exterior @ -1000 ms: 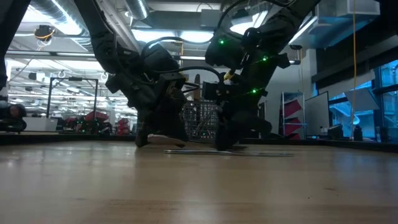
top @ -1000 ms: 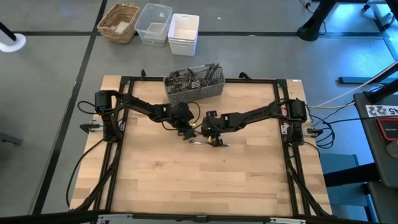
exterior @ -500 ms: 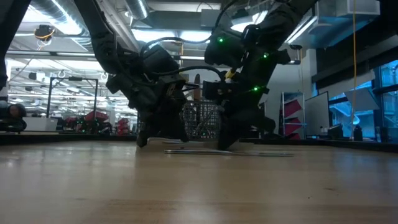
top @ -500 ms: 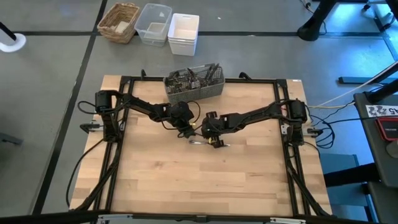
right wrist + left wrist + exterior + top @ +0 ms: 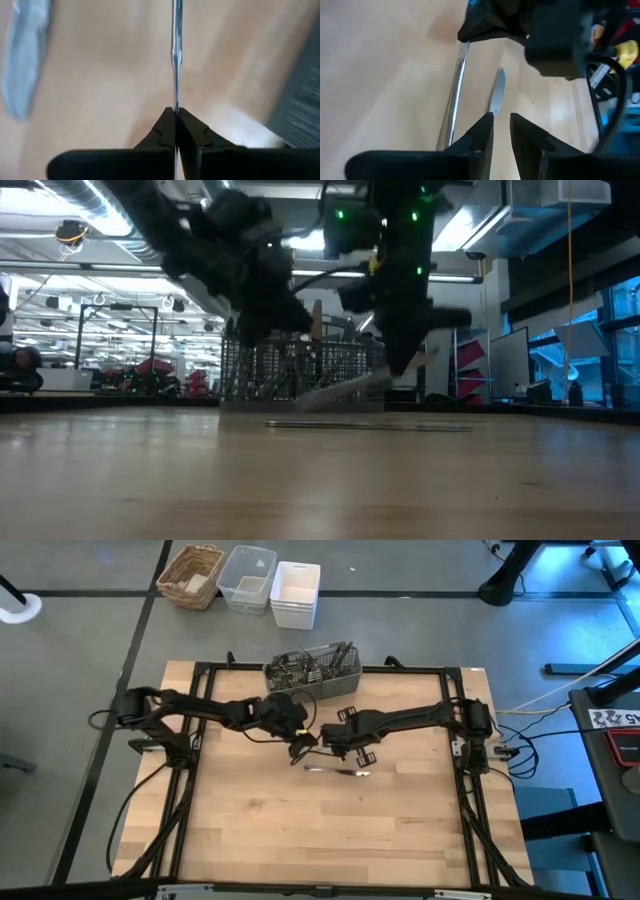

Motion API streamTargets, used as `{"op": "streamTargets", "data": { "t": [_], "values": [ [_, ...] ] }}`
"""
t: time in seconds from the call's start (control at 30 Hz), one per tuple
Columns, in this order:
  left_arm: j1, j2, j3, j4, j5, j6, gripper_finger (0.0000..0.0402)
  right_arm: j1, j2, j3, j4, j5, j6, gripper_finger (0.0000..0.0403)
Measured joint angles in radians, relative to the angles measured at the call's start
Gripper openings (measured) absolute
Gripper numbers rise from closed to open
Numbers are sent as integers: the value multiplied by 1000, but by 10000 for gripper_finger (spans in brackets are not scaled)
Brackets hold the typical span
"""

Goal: Sort silverware
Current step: Put the silver knife into the silverware rack

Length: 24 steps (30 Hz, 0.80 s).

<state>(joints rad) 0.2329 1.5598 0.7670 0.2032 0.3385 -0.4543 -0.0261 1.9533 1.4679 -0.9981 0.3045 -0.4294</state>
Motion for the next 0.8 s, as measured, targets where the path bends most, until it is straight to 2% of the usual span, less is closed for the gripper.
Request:
{"op": "streamTargets", "data": {
  "t": [0.23,0.4,0.67,0.8],
  "values": [
    [2,-174,0,-181,-173,99,56,0,-1,218,-273,186,-67,3],
    [1,-289,1,-331,-261,122,56,-6,-2,376,-382,350,-155,3],
    [0,-426,-9,-482,-342,123,56,-97,-4,564,-424,610,-367,3],
    [-1,-464,-47,-486,-353,95,56,-187,-6,613,-393,661,-420,4]
  ]
}}
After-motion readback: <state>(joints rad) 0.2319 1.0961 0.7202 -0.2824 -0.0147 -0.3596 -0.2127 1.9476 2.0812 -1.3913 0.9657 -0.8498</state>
